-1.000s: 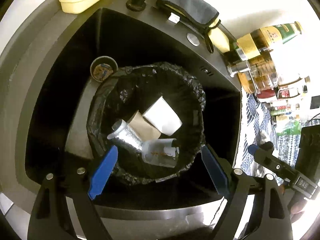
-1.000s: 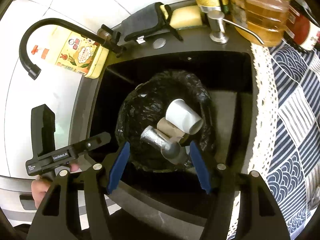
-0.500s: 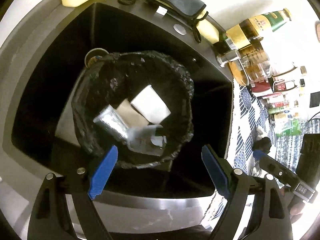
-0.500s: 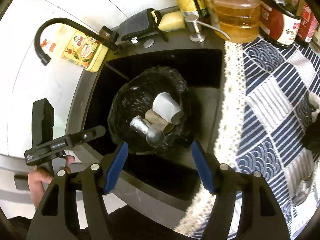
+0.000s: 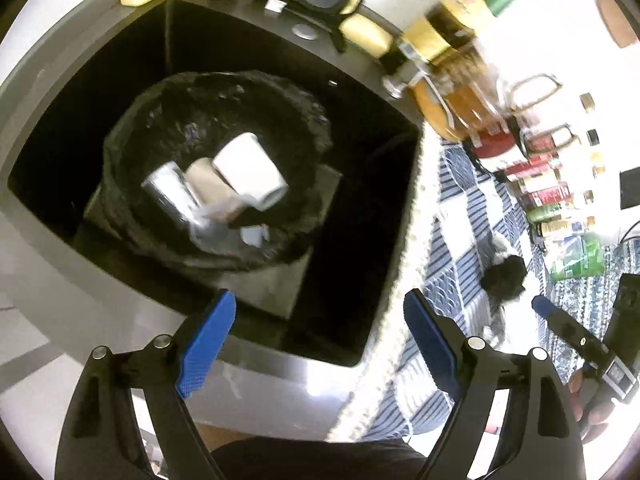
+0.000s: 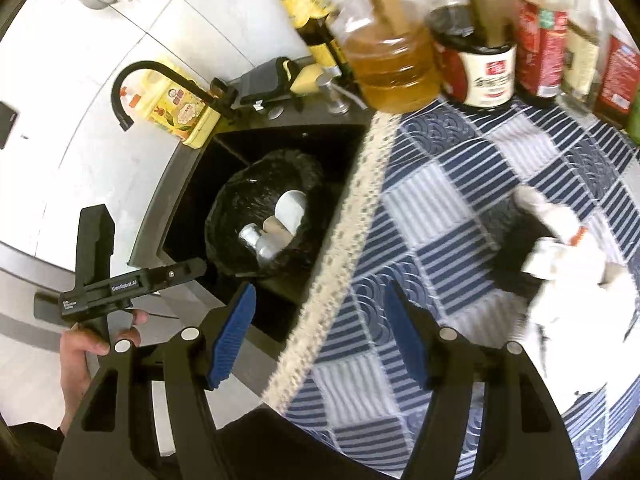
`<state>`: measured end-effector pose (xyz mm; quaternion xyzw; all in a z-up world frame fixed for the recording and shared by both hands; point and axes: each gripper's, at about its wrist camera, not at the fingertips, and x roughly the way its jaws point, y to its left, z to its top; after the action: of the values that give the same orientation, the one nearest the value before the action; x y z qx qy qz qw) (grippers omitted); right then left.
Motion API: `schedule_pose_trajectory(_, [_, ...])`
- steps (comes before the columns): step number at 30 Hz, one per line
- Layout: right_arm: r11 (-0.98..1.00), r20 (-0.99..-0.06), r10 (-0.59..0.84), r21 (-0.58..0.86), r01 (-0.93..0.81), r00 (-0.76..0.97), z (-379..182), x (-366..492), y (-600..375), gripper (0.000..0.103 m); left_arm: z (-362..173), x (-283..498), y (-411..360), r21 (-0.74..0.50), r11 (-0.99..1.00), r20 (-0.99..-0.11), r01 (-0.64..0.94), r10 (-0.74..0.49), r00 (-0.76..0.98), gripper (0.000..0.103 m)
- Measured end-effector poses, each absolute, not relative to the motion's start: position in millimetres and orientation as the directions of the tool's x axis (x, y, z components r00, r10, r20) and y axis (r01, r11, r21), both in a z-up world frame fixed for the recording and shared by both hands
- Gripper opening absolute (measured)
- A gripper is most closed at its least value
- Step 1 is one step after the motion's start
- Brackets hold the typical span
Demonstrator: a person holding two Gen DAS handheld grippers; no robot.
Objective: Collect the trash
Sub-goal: 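Grasp the white tissue with the right tool while the left tool grasps the foil-wrapped bundle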
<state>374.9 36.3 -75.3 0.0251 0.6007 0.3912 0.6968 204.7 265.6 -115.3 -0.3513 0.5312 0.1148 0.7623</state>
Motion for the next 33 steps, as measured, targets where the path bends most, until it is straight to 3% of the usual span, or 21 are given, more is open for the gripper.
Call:
schedule_pose_trajectory(17, [0.649, -0.789, 0.611, 0.457, -0.609, 0.060, -66.2, 405.2, -105.9, 0.066, -99.1, 204.4, 124.9, -0.409, 0.720, -0.877, -0.561, -0.142, 0.459, 0.084])
schedule_pose_trajectory(20, [0.638, -0.790, 0.610, 0.444, -0.629, 0.061, -69.8, 412.8, -122.3, 0.066, -100.7, 206.0, 104.0, -0.406, 0.714, -0.877, -0.571, -0.127, 0.464, 0.093])
schedule_pose_trajectory(33, [0.575, -0.833, 0.552, 0.419, -0.703, -0.045, -122.0, 441.7, -117.3, 0.071, -100.3, 207.3, 48.8, -0.362, 0.713, -0.897, -0.601, -0.091, 0.432, 0.096])
